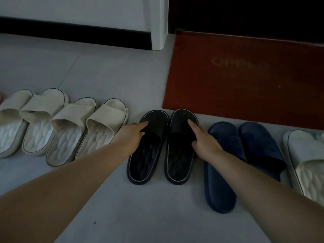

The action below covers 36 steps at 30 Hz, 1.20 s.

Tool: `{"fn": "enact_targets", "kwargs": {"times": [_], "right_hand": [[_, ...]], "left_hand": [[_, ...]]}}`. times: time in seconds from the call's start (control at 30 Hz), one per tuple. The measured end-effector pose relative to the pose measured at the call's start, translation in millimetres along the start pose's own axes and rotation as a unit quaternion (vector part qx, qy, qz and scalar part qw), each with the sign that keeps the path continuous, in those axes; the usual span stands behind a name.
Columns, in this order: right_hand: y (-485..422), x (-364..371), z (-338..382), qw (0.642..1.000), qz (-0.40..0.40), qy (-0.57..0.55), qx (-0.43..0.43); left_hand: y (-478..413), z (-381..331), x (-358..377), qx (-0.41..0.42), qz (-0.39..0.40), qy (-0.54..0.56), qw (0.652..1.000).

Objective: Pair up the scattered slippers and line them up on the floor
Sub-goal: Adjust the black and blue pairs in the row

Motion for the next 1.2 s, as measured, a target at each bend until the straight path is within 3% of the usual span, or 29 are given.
{"fn": "enact_targets", "kwargs": {"times": [0.23, 0.4, 0.5, 0.57, 0.67, 0.8, 0.9, 1.0, 1.2], "right_hand": [[9.2, 1.8, 2.4, 1.000, -0.010, 0.006, -0.011], [8.0, 3.7, 11.4, 1.000, 0.004, 0.016, 0.008], [5.8, 3.5, 24.1, 0.998, -0.006, 0.066, 0.022], [6.8, 4.8, 46.0, 0.995, -0.034, 0.096, -0.004], [10.1, 20.1, 100.5, 0.988, -0.058, 0.079, -0.119], [9.5, 58.1, 172.8, 0.967, -0.012, 0.014, -0.253], [-3.2, 85.2, 202.8, 0.972, 0.022, -0.038, -0.229], [-24.7, 108.7, 215.0, 0.984, 0.044, -0.017, -0.170], [-50.1, 128.0, 214.7, 0.986, 0.061, 0.034, -0.152]], "left_hand": [[5.2, 3.3, 1.2, -0.002, 0.002, 0.006, 1.000], [17.3, 9.6, -8.6, 0.000, 0.046, 0.017, 0.999], [18.8, 26.6, -38.1, 0.004, -0.036, -0.023, 0.999], [18.8, 51.3, -64.2, -0.042, -0.117, -0.049, 0.991], [26.6, 99.6, -89.9, -0.196, -0.171, -0.029, 0.965], [38.1, 142.9, -90.7, -0.300, -0.136, 0.040, 0.943], [34.2, 159.3, -81.8, -0.307, -0.103, 0.102, 0.941], [21.9, 164.3, -74.7, -0.277, -0.082, 0.156, 0.945], [25.0, 176.4, -66.1, -0.195, -0.063, 0.092, 0.974]]}}
Point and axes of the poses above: each hand's wrist, its own y-axis away from the middle knuckle, its own x-axis out of the palm, z = x × y, the point moved 4 cm from there along -y, towards the middle knuckle, and after that the axes turned 14 degrees about -z, right-handed, at the moved point
